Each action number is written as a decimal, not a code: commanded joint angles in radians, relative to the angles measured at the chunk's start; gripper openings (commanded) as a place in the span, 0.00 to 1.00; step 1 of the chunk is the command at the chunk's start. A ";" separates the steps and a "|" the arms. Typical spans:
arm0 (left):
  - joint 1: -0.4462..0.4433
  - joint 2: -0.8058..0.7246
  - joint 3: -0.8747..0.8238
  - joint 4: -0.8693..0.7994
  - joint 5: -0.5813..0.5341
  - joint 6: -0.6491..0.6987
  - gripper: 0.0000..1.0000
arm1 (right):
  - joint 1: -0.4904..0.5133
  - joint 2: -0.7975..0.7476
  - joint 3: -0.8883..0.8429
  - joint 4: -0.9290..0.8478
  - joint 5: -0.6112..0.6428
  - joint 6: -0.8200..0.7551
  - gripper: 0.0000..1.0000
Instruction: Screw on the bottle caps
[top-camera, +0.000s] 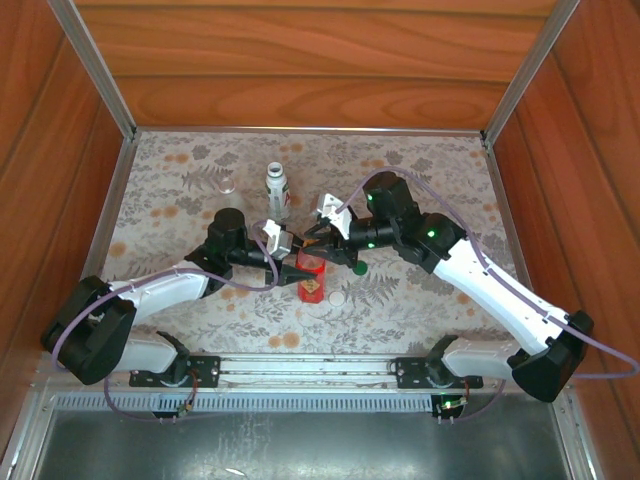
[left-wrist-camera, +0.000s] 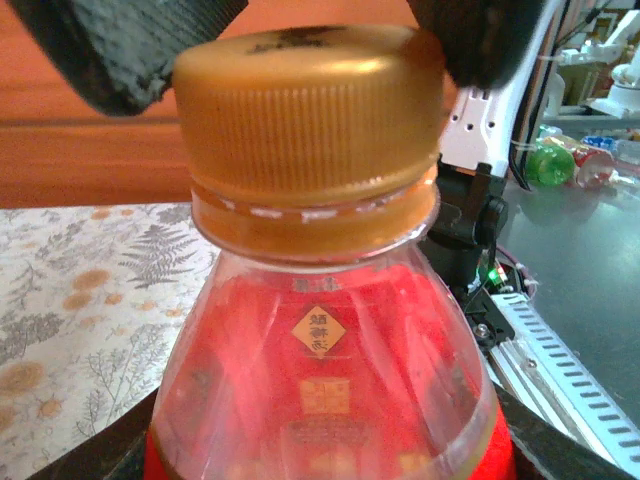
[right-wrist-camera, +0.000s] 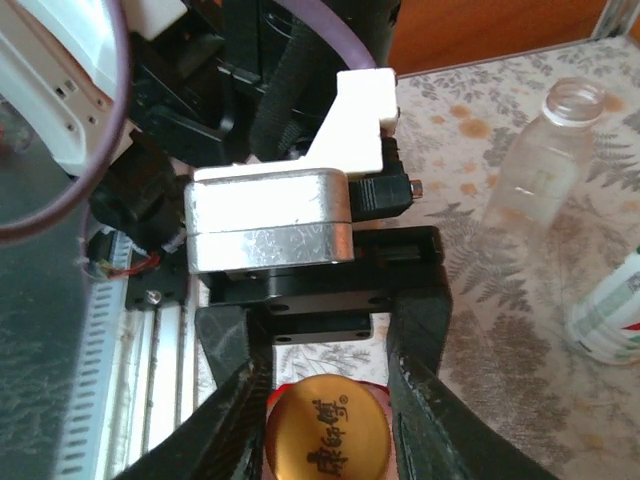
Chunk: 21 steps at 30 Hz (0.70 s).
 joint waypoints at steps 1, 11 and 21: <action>0.004 -0.026 0.010 0.017 0.047 0.012 0.56 | -0.019 0.003 -0.007 0.003 -0.040 0.002 0.28; 0.004 -0.025 0.020 0.014 0.038 0.012 0.56 | -0.021 0.007 -0.024 0.017 -0.043 0.030 0.50; 0.006 -0.023 0.021 0.012 0.034 0.010 0.56 | -0.021 0.025 -0.013 0.003 -0.096 0.019 0.51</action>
